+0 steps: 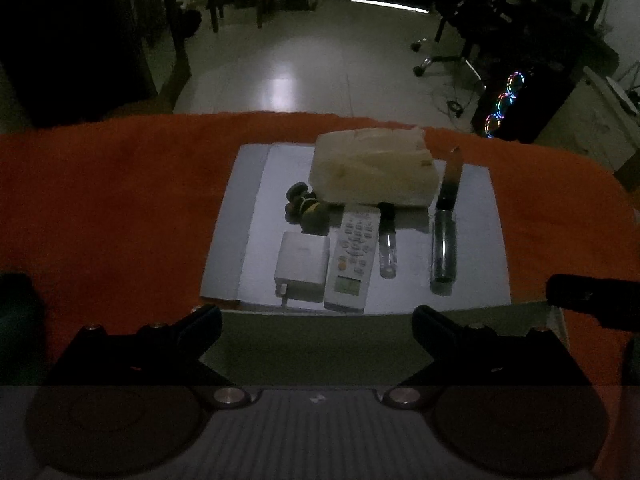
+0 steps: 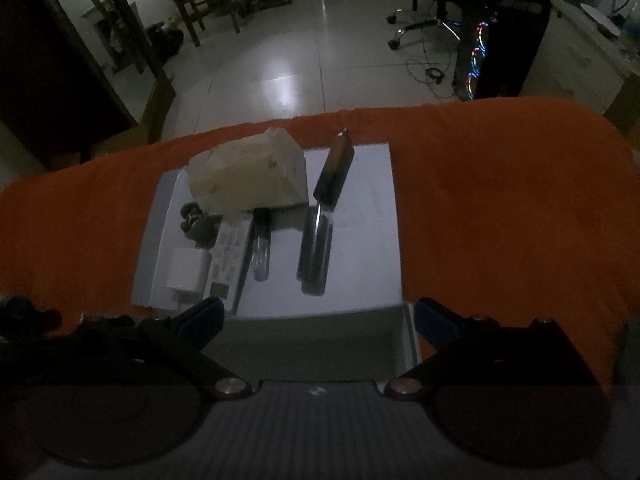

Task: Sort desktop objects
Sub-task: 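Move both grippers toward the objects on the white paper sheet, then close the left gripper on the white charger while the right gripper grasps the black marker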

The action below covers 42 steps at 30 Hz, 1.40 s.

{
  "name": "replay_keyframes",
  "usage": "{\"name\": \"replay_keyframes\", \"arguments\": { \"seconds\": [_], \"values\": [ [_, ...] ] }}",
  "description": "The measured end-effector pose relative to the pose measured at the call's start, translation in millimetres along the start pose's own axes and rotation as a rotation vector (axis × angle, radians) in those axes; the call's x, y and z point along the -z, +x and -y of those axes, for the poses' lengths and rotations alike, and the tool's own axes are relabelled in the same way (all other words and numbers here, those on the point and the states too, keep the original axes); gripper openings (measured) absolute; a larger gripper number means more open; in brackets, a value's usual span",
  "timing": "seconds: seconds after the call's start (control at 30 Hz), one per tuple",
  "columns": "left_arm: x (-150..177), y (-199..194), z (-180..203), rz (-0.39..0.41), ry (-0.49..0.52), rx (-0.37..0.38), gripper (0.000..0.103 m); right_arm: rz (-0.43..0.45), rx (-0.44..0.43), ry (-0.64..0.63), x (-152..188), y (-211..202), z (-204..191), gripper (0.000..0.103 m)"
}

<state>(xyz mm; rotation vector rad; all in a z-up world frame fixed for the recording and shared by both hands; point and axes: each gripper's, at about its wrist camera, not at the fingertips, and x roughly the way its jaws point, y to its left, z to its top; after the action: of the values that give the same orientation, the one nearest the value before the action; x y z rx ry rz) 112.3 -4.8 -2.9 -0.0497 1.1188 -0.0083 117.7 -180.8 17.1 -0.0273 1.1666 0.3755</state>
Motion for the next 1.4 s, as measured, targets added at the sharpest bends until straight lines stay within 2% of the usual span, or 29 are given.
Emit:
{"name": "replay_keyframes", "arguments": {
  "seconds": [0.37, 0.53, 0.77, 1.03, 1.07, 1.13, 1.27, 1.4],
  "values": [
    [-25, 33, -3, 0.003, -0.005, -0.039, 0.103, -0.027, -0.013, 0.011, -28, 35, -2, 0.103],
    [-36, 45, -1, 0.037, -0.004, -0.024, 0.103, -0.044, -0.025, 0.012, -42, 56, -2, 0.103],
    [-45, 69, 0, 0.043, 0.018, -0.009, 0.103, -0.052, -0.022, 0.007, -54, 89, -5, 0.102],
    [-56, 98, -5, 0.019, 0.013, -0.006, 0.102, -0.078, -0.031, 0.004, -63, 124, -4, 0.1],
    [-57, 101, -5, 0.019, 0.015, -0.002, 0.102, -0.086, -0.027, 0.003, -65, 128, -4, 0.1],
    [-60, 108, -5, 0.016, 0.024, 0.009, 0.092, -0.096, -0.024, 0.002, -67, 136, -3, 0.098],
    [-64, 127, -3, -0.023, 0.039, 0.012, 0.088, -0.126, -0.014, 0.017, -72, 151, 0, 0.093],
    [-66, 143, 0, -0.05, 0.071, 0.006, 0.083, -0.161, -0.013, 0.035, -76, 169, 4, 0.083]
  ]
}}
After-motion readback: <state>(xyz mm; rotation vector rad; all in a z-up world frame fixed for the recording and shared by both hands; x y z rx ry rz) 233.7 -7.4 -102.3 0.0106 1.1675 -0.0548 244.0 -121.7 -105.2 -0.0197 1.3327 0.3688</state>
